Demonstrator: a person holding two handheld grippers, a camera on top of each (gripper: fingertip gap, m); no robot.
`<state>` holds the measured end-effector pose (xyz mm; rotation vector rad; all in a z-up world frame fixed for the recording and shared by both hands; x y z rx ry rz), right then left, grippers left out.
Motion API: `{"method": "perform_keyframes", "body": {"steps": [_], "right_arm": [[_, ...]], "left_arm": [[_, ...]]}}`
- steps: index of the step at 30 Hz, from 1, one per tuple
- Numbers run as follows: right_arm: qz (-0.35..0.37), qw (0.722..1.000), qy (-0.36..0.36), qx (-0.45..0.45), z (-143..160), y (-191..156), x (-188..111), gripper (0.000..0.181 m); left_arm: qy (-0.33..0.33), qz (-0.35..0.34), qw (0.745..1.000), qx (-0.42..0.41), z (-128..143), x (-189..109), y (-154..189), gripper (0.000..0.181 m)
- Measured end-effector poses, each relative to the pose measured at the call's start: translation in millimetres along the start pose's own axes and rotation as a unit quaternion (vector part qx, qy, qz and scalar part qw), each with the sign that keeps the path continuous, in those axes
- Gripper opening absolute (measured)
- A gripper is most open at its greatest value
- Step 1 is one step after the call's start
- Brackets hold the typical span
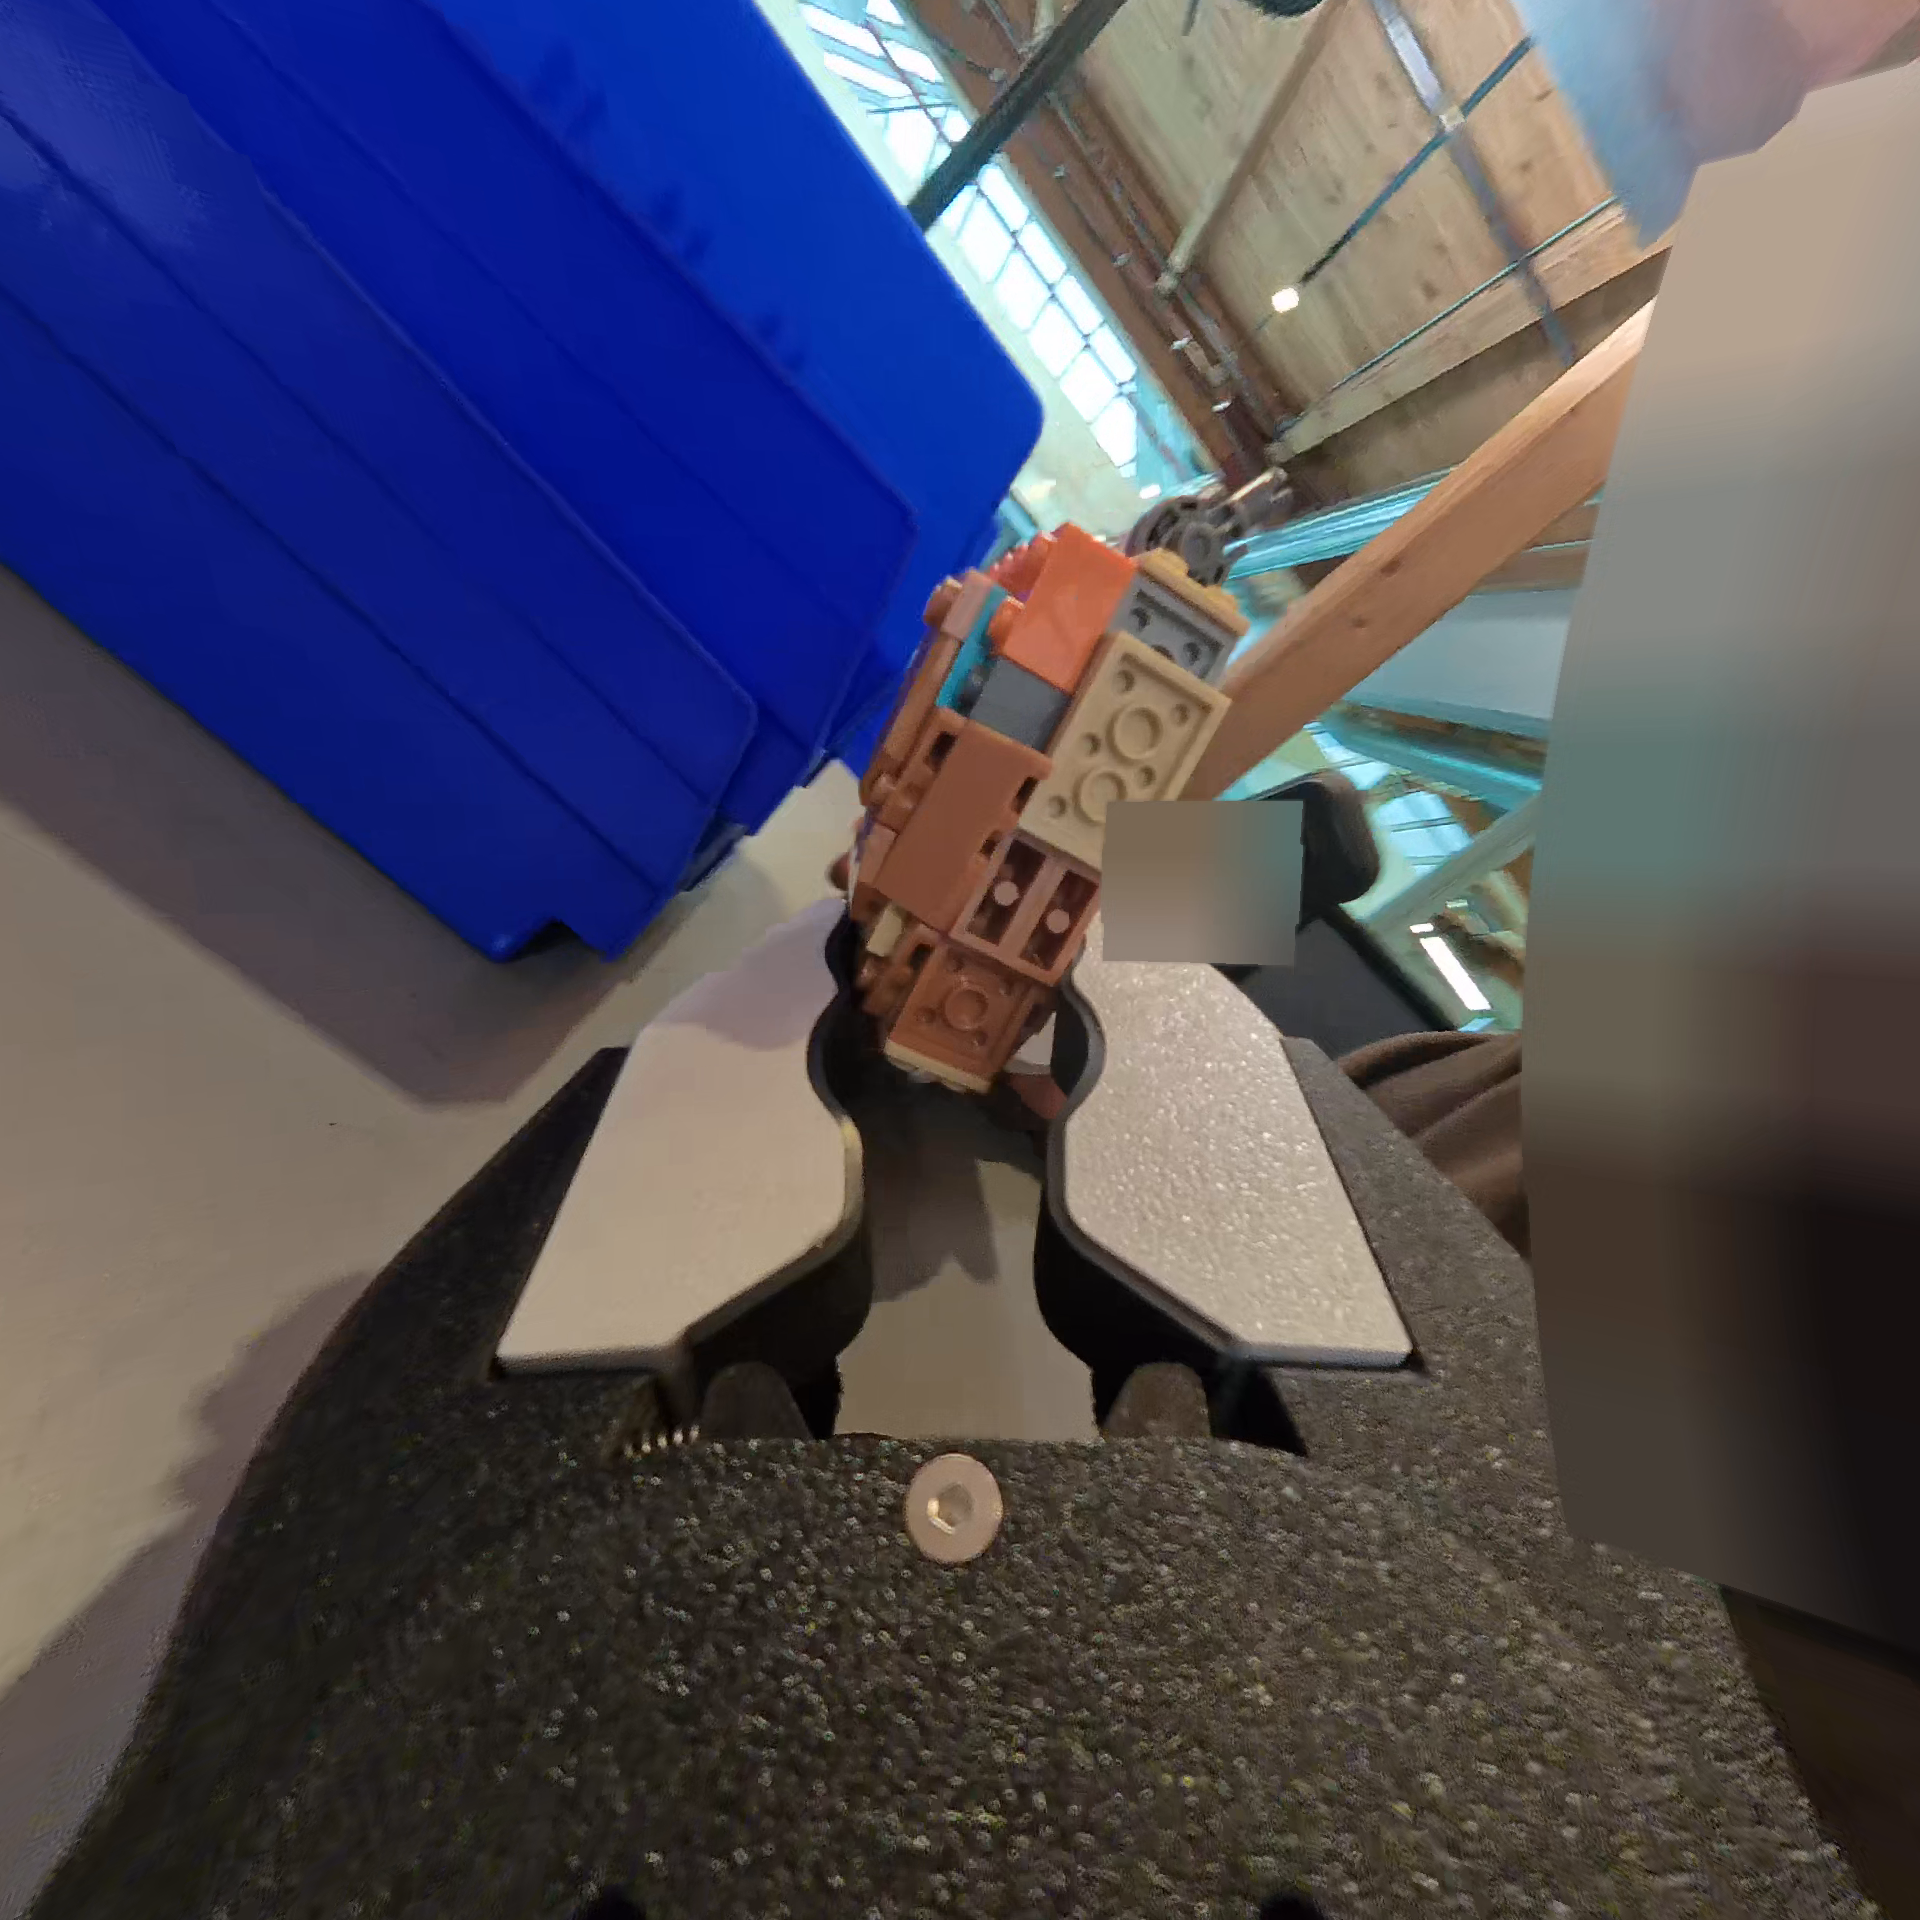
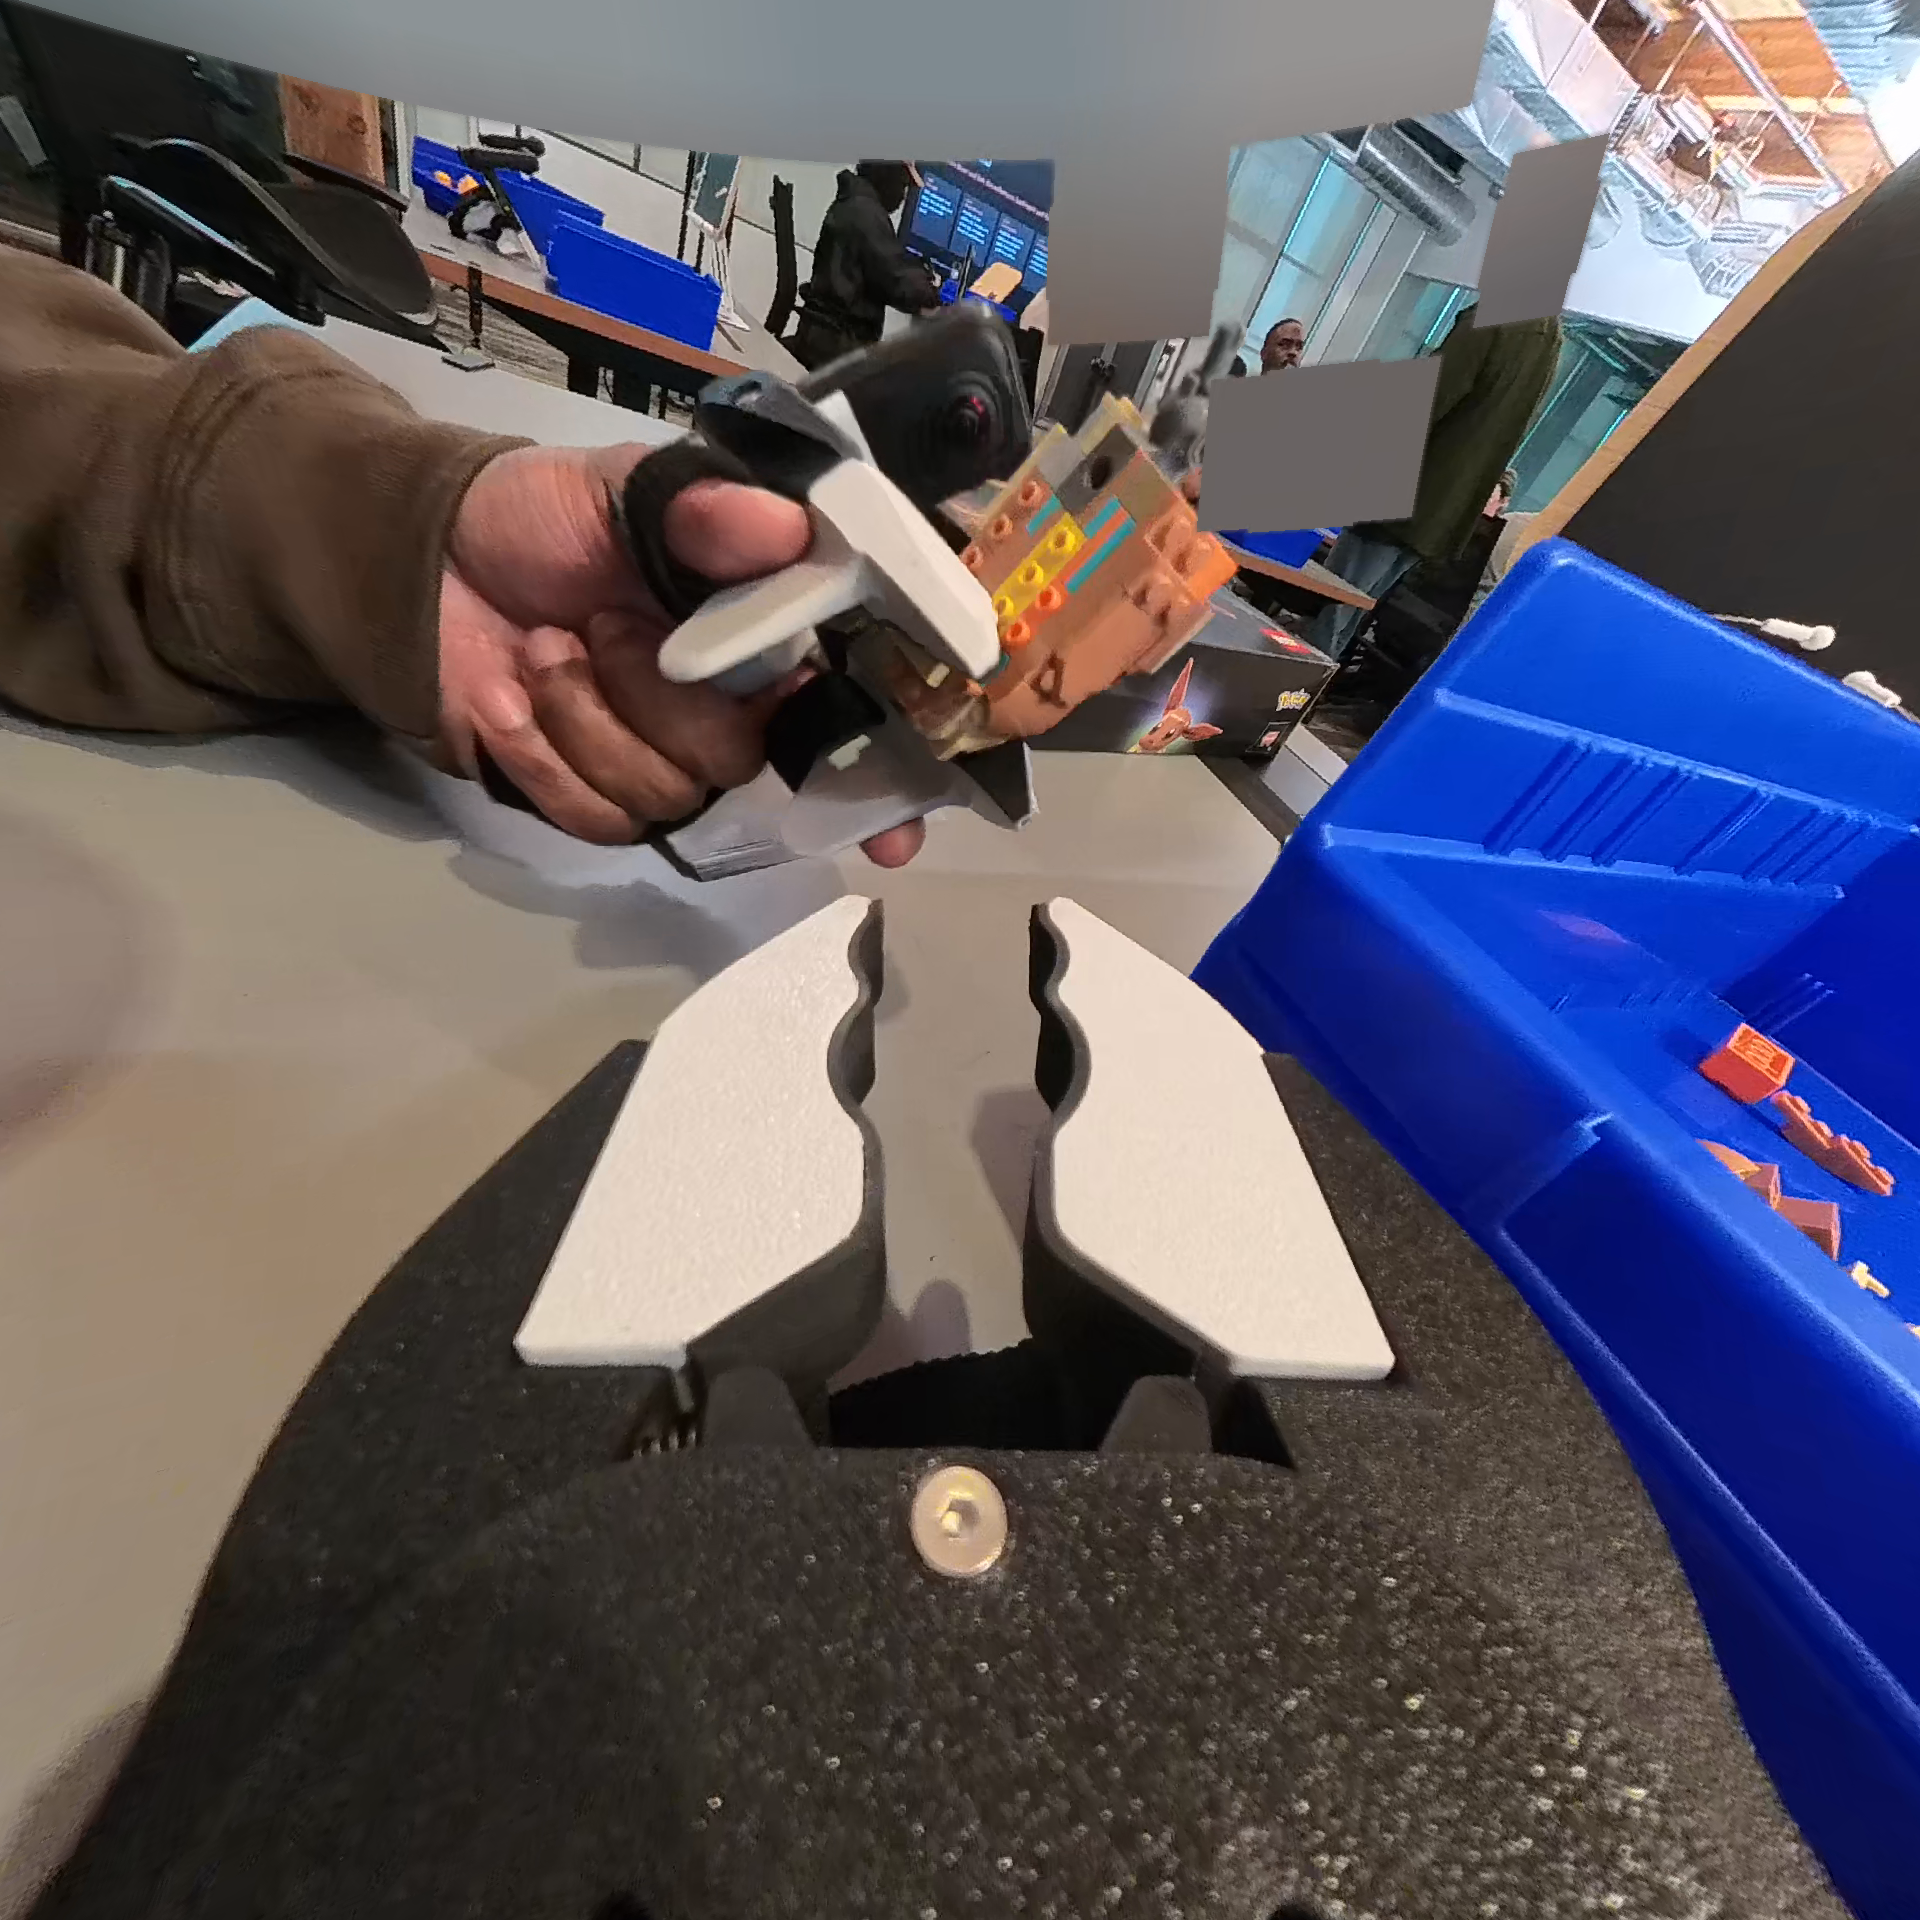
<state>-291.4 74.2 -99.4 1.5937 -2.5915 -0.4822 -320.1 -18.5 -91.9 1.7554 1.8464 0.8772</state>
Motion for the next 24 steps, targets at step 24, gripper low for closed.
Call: {"method": "perform_keyframes", "body": {"steps": [24], "right_arm": [[-0.018,0.998,-0.034,-0.052,12.3,-14.5,6.6,0.027]], "left_arm": [[0.014,-0.464,0.697,0.547,-52.9,-42.8,14.0,0.034]]}}
Point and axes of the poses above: each gripper's, where its closed fingertips meet, x out along the fingers, z out of its underside, y = z × x across the jaws, the point moved 4 cm from there along -x, back along the fingers, and after that the axes turned 3 degrees about x, right-handed, at the moved point
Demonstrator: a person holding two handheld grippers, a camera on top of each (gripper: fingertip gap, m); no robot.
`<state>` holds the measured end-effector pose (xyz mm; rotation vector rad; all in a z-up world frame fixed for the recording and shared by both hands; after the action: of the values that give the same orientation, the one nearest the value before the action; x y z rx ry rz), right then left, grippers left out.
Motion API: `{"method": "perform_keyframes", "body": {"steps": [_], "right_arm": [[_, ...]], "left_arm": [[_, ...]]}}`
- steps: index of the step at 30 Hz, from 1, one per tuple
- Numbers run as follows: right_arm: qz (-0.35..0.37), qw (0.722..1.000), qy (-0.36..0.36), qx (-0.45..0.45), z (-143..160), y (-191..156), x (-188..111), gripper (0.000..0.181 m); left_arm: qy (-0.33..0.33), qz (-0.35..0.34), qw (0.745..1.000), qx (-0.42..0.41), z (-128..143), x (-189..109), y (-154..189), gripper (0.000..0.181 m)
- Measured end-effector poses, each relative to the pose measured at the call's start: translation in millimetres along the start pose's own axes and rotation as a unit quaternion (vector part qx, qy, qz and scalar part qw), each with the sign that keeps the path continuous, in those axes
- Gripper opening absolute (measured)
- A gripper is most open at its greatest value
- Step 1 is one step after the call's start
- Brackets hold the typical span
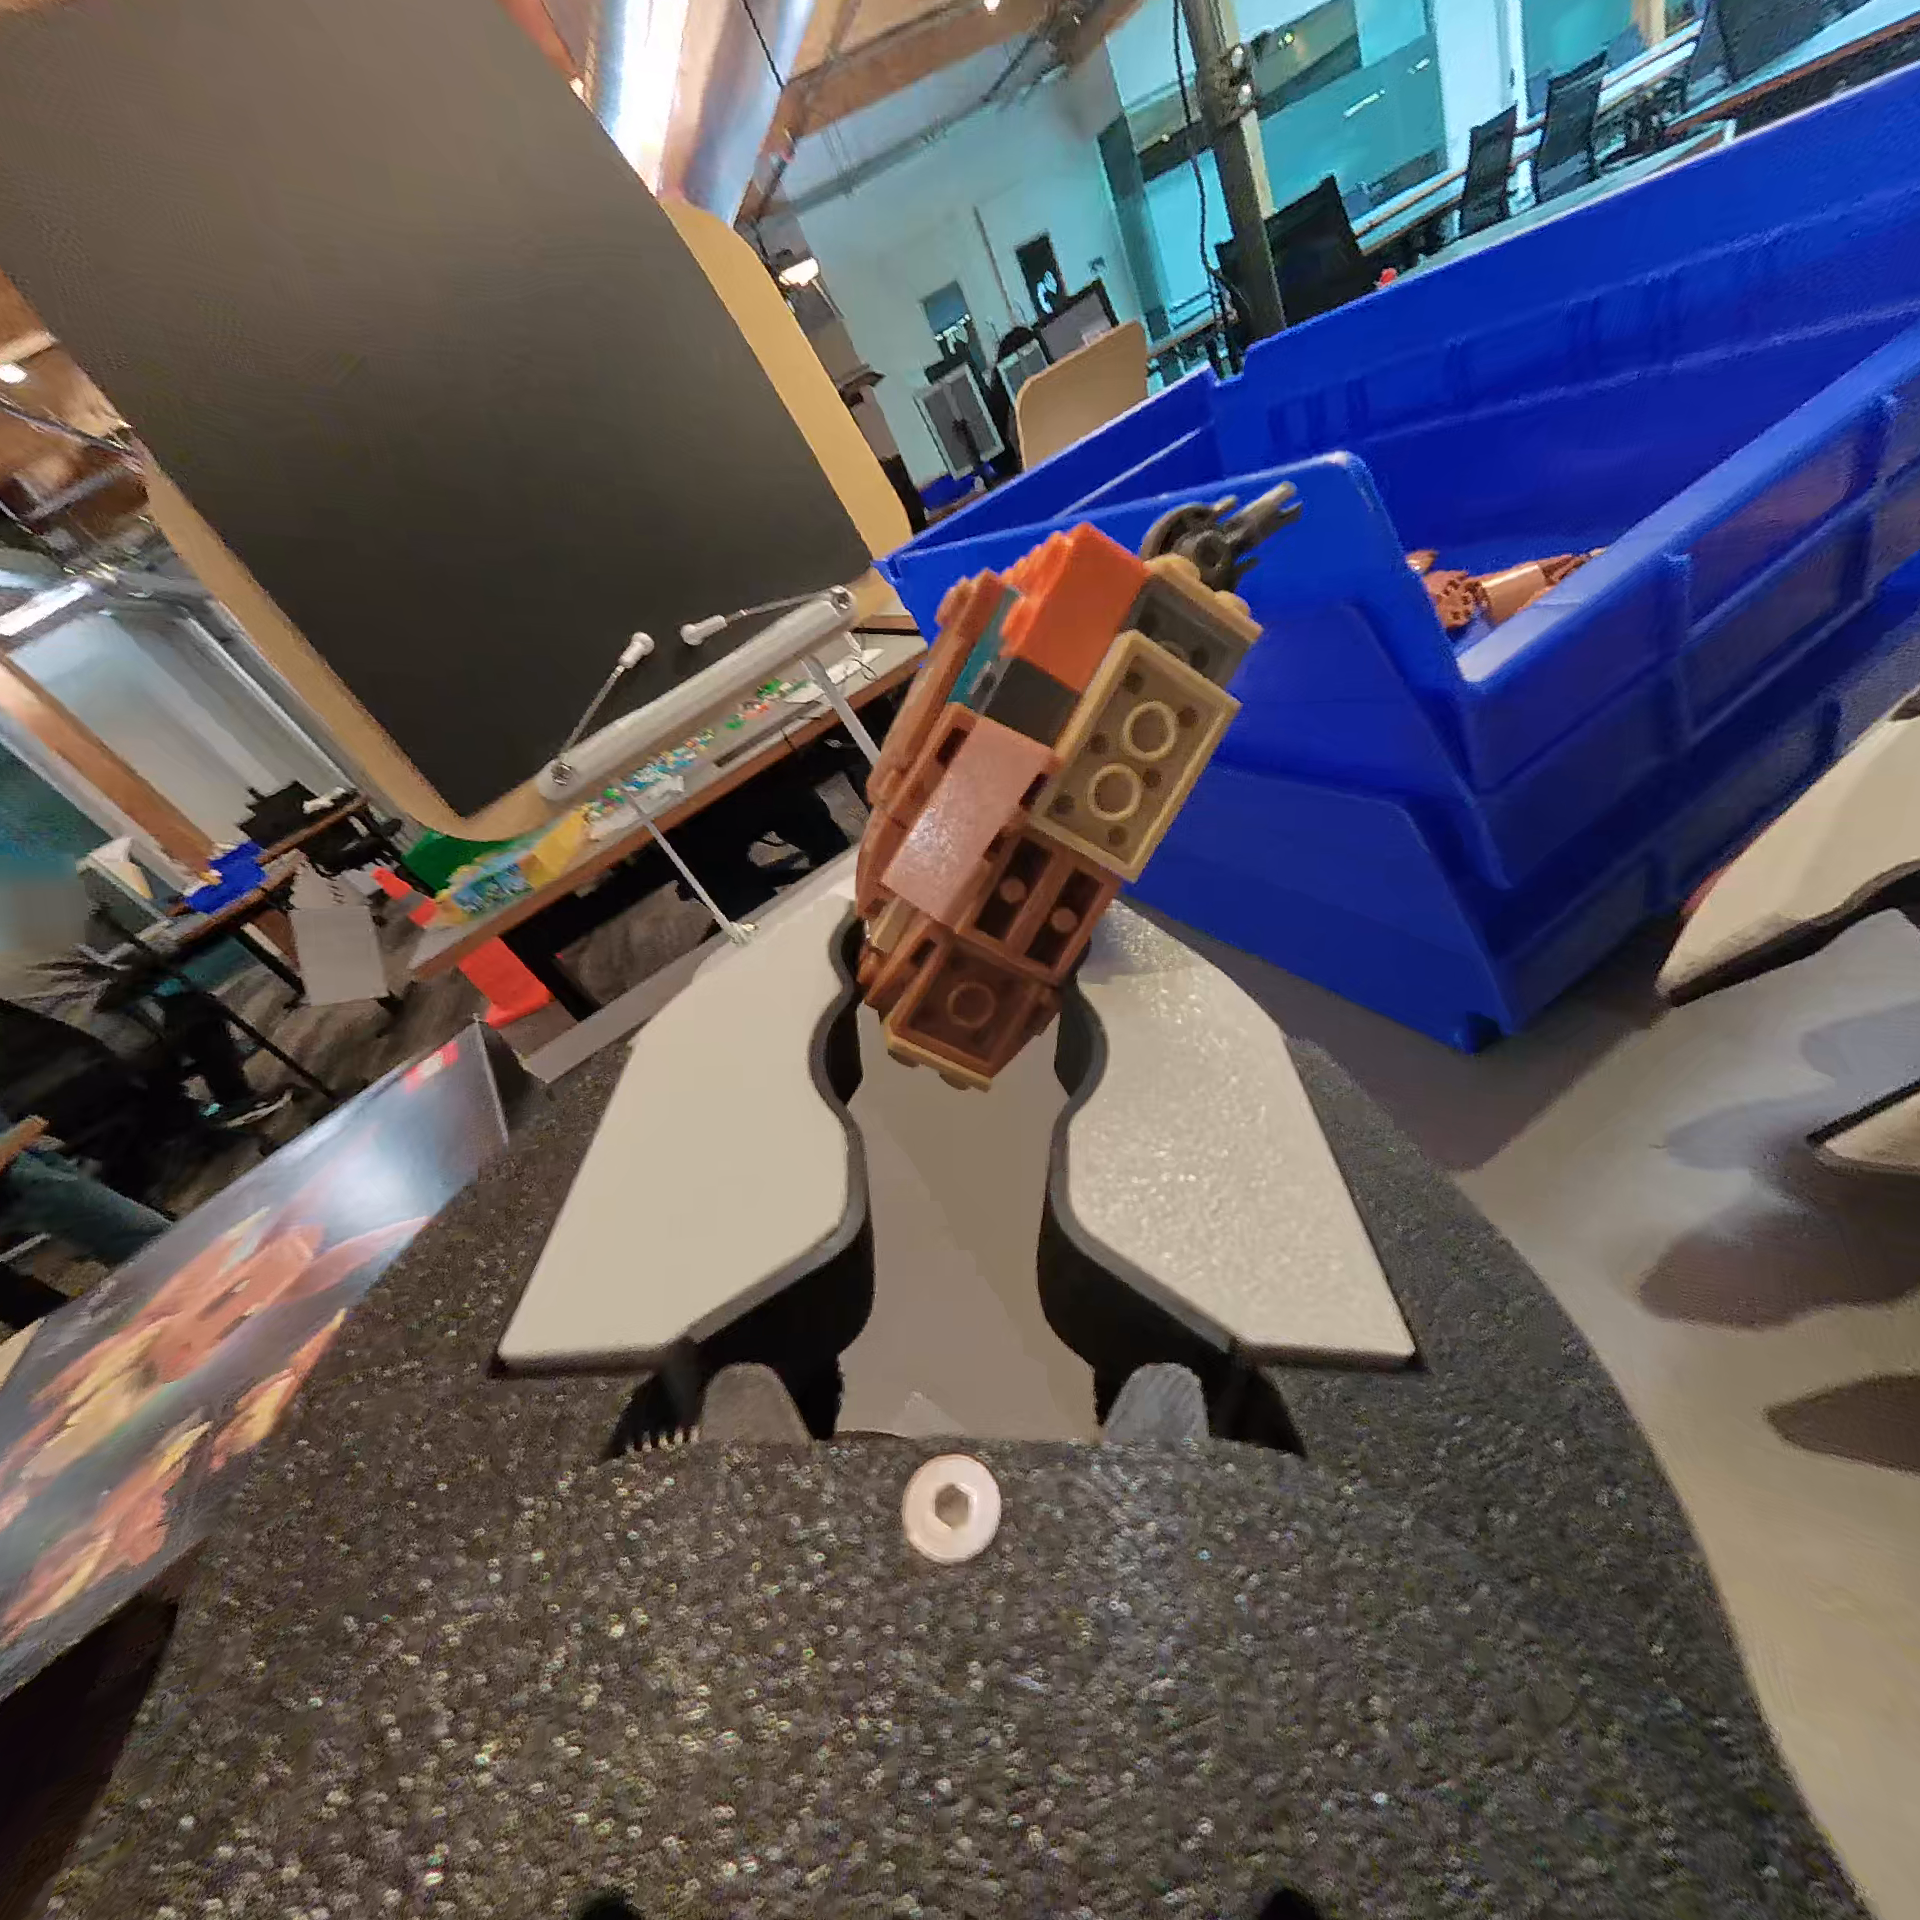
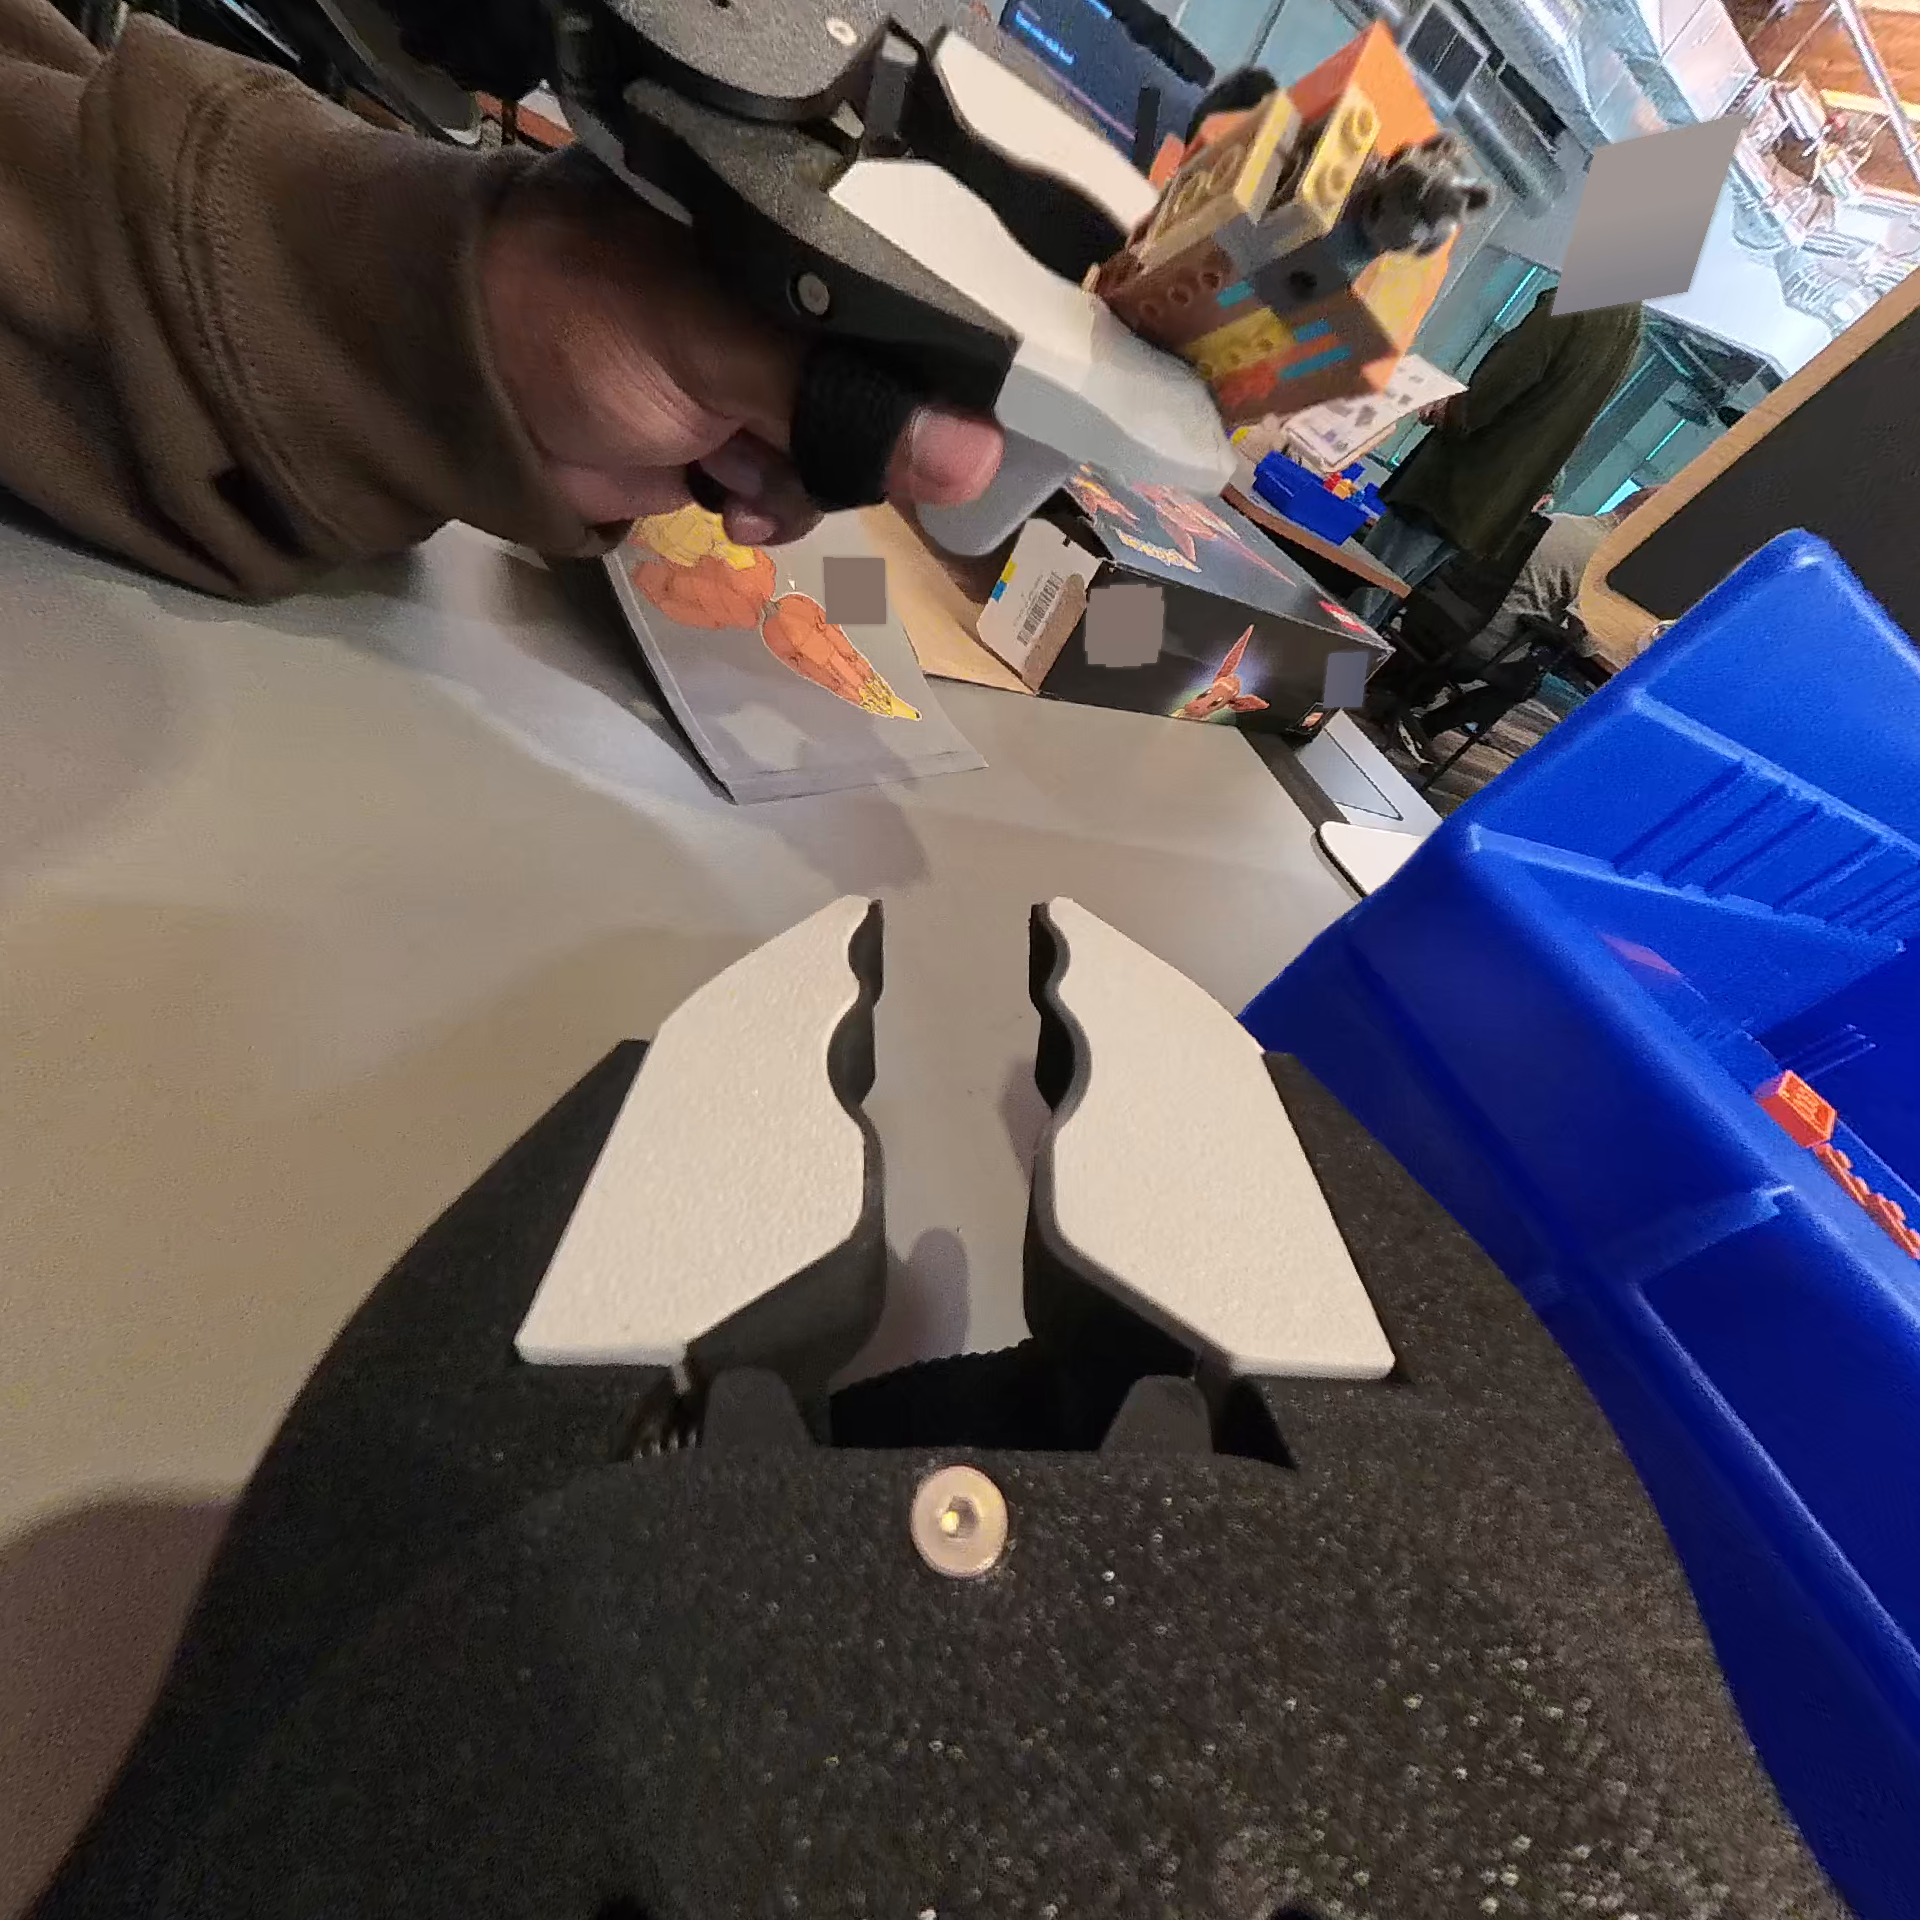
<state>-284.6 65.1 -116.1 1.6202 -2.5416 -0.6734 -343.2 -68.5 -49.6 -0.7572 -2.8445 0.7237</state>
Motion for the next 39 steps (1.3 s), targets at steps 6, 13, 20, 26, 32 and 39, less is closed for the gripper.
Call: {"method": "perform_keyframes", "body": {"steps": [6,13,20,26,32,39], "right_arm": [[-0.002,1.000,-0.001,-0.003,0.2,-1.4,0.1,0.027],[-0.003,1.000,-0.003,-0.006,0.3,-2.7,0.0,0.027],[0.002,1.000,-0.002,-0.014,-0.4,-3.3,-0.2,0.027],[0.108,0.985,0.017,-0.133,-18.3,5.7,-8.3,0.029],[0.155,0.970,0.024,-0.187,-28.8,5.3,-11.5,0.033],[0.138,0.982,0.023,-0.127,-29.4,4.9,-7.6,0.048]], "left_arm": [[0.014,-0.024,1.000,0.010,-3.1,-2.0,-6.5,0.034],[0.026,-0.037,0.999,0.021,-7.0,-3.6,-7.6,0.034],[0.018,-0.036,0.999,0.030,-5.2,-1.6,-7.0,0.034],[-0.041,-0.032,0.974,0.219,7.0,7.9,14.0,0.034],[-0.032,0.011,0.951,0.306,12.8,10.9,40.7,0.034],[-0.038,0.052,0.909,0.413,23.4,12.0,67.5,0.034]]}}
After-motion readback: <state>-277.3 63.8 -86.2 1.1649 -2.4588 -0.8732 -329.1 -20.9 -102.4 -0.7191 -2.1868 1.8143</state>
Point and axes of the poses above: each gripper's, where its closed fingertips meet, x out along the fingers, z out of its underside, y = z × x across the jaws, the point moved 4 cm from there along -x, back along the fingers, and after that the axes turned 3 degrees about x, right-handed, at the moved point
